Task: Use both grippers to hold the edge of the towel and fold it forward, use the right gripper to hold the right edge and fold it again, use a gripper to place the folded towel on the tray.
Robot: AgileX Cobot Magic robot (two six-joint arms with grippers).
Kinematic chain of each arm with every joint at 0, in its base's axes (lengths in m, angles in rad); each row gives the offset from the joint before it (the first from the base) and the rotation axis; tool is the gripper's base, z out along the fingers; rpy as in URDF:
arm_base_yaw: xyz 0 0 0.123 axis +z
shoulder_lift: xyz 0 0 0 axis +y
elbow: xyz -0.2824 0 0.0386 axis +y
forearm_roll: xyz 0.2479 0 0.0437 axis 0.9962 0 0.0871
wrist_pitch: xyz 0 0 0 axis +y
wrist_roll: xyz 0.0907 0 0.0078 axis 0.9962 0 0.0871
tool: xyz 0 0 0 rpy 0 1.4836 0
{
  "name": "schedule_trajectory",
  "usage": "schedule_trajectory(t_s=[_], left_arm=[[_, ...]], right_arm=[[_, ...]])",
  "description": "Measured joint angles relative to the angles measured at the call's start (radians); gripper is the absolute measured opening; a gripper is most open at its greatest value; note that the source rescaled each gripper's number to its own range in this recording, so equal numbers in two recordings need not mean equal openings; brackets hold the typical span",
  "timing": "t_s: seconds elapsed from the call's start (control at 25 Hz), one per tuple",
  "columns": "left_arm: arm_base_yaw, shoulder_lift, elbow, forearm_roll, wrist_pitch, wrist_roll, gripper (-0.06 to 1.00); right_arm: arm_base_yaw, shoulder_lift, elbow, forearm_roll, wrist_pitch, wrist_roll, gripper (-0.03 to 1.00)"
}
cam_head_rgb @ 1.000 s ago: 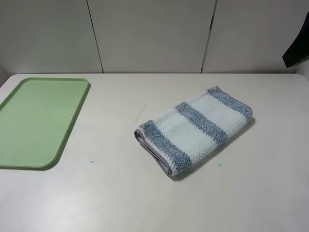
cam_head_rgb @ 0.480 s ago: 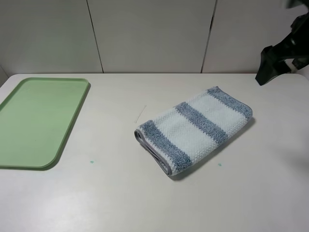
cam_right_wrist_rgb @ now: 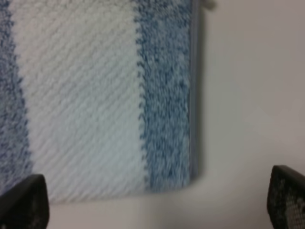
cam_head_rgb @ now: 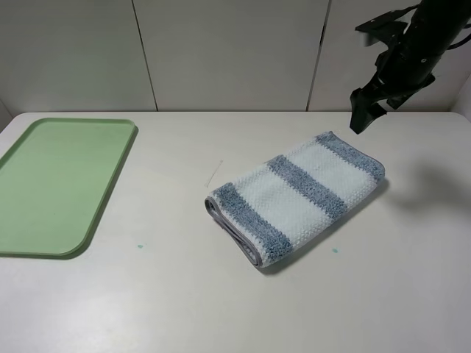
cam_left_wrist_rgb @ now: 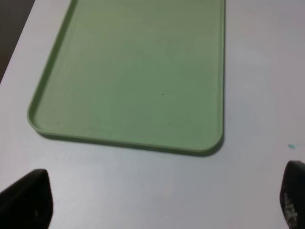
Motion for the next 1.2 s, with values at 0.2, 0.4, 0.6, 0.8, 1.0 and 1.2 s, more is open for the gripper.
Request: schedule_trajectory(t_s=[0.2, 0.4, 0.6, 0.8, 1.0, 1.2], left_arm=[[0.0, 0.0, 0.0, 0.0, 0.0, 0.0, 0.95], [0.0, 0.0, 0.0, 0.0, 0.0, 0.0, 0.95], [0.0, 0.0, 0.0, 0.0, 0.0, 0.0, 0.95], [0.0, 0.0, 0.0, 0.0, 0.0, 0.0, 0.95], [0.0, 0.0, 0.0, 0.0, 0.0, 0.0, 0.95], [0.0, 0.0, 0.0, 0.0, 0.0, 0.0, 0.95]], right_arm=[[-0.017, 0.142, -0.093, 0.006, -0.02, -0.08, 1.0], [-0.075, 0.24, -0.121, 0.04, -0.029, -0.099, 1.0], [-0.108, 0.309, -0.121, 0.075, -0.029, -0.133, 1.0], [-0.108, 0.353, -0.121, 0.075, -0.052, -0.153, 1.0], [-0.108, 0.382, -0.121, 0.072, -0.07, -0.155, 1.0], [-0.108, 0.407, -0.124, 0.076, -0.077, -0.158, 1.0]])
